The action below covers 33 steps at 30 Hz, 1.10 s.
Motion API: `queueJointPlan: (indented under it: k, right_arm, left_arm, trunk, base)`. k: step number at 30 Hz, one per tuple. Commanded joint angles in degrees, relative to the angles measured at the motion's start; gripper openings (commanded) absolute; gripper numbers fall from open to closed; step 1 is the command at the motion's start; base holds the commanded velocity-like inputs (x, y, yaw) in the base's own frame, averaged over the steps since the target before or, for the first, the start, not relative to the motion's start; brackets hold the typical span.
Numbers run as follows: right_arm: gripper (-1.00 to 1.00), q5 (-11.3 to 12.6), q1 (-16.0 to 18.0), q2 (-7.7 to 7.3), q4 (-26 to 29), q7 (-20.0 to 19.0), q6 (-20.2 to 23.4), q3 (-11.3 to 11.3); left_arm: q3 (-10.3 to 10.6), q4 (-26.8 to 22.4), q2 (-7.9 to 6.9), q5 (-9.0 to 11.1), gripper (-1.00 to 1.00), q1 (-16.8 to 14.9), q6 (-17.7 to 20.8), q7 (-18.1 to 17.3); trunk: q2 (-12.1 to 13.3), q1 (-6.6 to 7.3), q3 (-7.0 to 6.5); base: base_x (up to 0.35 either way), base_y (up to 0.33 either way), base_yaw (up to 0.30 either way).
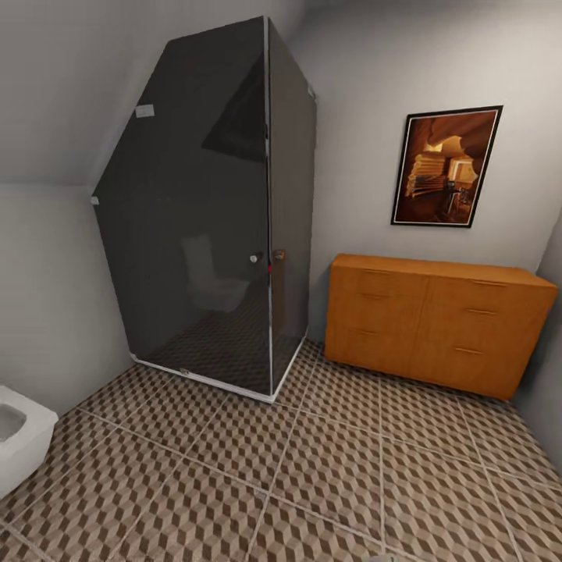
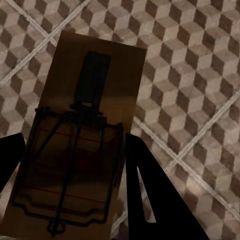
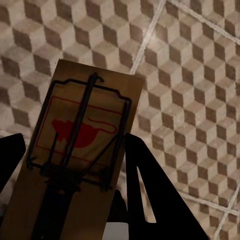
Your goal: Take the four mousetraps from the cabinet in the bathroom and place them on the bathroom floor. Make sure all four end up on the same floor surface, and ensure that at least two of them are either under or directly next to the same bathroom sink.
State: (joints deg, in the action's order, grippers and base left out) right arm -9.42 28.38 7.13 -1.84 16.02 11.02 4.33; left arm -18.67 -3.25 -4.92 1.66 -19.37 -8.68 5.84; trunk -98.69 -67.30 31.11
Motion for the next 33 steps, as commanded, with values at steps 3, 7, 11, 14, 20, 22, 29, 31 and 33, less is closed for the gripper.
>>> queueJointPlan:
  k: [3, 7, 11, 14, 20, 22, 29, 31, 33]
  right_arm:
    - [-1.00, -0.57, 0.08, -0.01, -0.08, 0.16, 0.14, 0.43]
    - [-1.00, -0.58, 0.09, -0.01, -0.09, 0.18, 0.14, 0.44]
    - [-1.00, -0.59, 0.10, 0.00, -0.09, 0.21, 0.14, 0.43]
    - [-1.00, -0.58, 0.10, 0.00, -0.09, 0.24, 0.14, 0.43]
    - [-1.00, -0.58, 0.10, -0.01, -0.08, 0.24, 0.14, 0.45]
    - [-1.00, -0.57, 0.10, -0.01, -0.09, 0.24, 0.14, 0.47]
    - [-1.00, -0.58, 0.09, -0.01, -0.07, 0.24, 0.14, 0.44]
    - [-1.00, -0.58, 0.10, -0.01, -0.08, 0.24, 0.14, 0.46]
    - [-1.00, -0.56, 0.10, -0.01, -0.07, 0.24, 0.14, 0.46]
  left_arm:
    - [-0.05, 0.09, 0.00, 0.18, -1.00, -0.05, -0.21, -0.12]
    - [-0.05, 0.09, 0.00, 0.19, -1.00, -0.05, -0.22, -0.12]
    - [-0.05, 0.09, 0.00, 0.19, -1.00, -0.05, -0.20, -0.12]
    - [-0.05, 0.09, 0.00, 0.19, -1.00, -0.05, -0.20, -0.12]
    - [-0.05, 0.09, 0.00, 0.19, -1.00, -0.05, -0.20, -0.12]
    - [-0.05, 0.09, 0.00, 0.19, -1.00, -0.05, -0.20, -0.12]
    - [-0.05, 0.09, 0.00, 0.19, -1.00, -0.05, -0.20, -0.12]
    - [-0.05, 0.09, 0.00, 0.19, -1.00, -0.05, -0.20, -0.12]
    - [-0.05, 0.09, 0.00, 0.19, -1.00, -0.05, -0.20, -0.12]
  trunk:
    - [-0.03, 0.01, 0.06]
    - [-0.03, 0.01, 0.06]
    - [-0.03, 0.01, 0.06]
    - [-0.03, 0.01, 0.06]
    - [-0.03, 0.01, 0.06]
    - [-0.03, 0.01, 0.06]
    - [-0.03, 0.01, 0.06]
    - [-0.03, 0.01, 0.06]
    - [-0.03, 0.01, 0.06]
  base:
    - [0.000, 0.000, 0.273]
    - [0.000, 0.000, 0.273]
    - [0.000, 0.000, 0.273]
    - [0.000, 0.000, 0.273]
    - [0.000, 0.000, 0.273]
    - [0.000, 0.000, 0.273]
    - [0.000, 0.000, 0.273]
    - [0.000, 0.000, 0.273]
    - [0.000, 0.000, 0.273]
